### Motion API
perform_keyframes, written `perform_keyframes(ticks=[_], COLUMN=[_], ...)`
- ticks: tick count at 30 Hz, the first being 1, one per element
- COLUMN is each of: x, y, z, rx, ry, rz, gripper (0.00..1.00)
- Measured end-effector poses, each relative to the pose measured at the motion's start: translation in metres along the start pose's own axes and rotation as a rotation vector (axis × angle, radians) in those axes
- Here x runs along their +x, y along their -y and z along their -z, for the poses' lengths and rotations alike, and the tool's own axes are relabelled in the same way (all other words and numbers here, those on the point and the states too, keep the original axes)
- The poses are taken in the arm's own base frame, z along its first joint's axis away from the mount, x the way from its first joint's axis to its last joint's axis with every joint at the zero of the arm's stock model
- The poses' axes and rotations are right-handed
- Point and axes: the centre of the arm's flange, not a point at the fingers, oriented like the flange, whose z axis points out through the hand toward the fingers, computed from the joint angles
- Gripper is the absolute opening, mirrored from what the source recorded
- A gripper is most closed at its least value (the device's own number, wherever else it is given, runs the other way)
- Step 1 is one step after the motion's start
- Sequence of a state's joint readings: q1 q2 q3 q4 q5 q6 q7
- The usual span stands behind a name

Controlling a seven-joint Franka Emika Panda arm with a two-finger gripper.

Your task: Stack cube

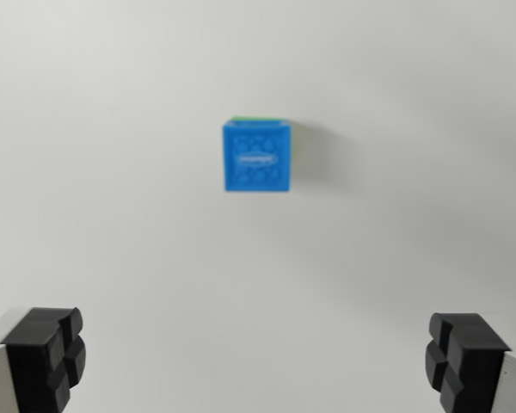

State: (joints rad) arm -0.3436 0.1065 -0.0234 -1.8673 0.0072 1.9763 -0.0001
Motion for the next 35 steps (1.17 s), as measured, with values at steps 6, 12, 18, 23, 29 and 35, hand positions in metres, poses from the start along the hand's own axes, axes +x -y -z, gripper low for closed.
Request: perform_keyframes(ticks=[6,12,18,23,29,35], x=[0.0002,0.0003,0.0003,0.0003,0.0003,0.0003], y=[0.0000,0.0001,0.0001,0.0001,0.0001,0.0001], z=[0.0076,0.0097,0.0093,0.0093,0.0093,0.0093], rx=[0.000,0.000,0.000,0.000,0.000,0.000], ry=[0.000,0.000,0.001,0.001,0.001,0.001], rz=[0.000,0.000,0.000,0.000,0.000,0.000], gripper=[1.00,1.00,1.00,1.00,1.00,1.00])
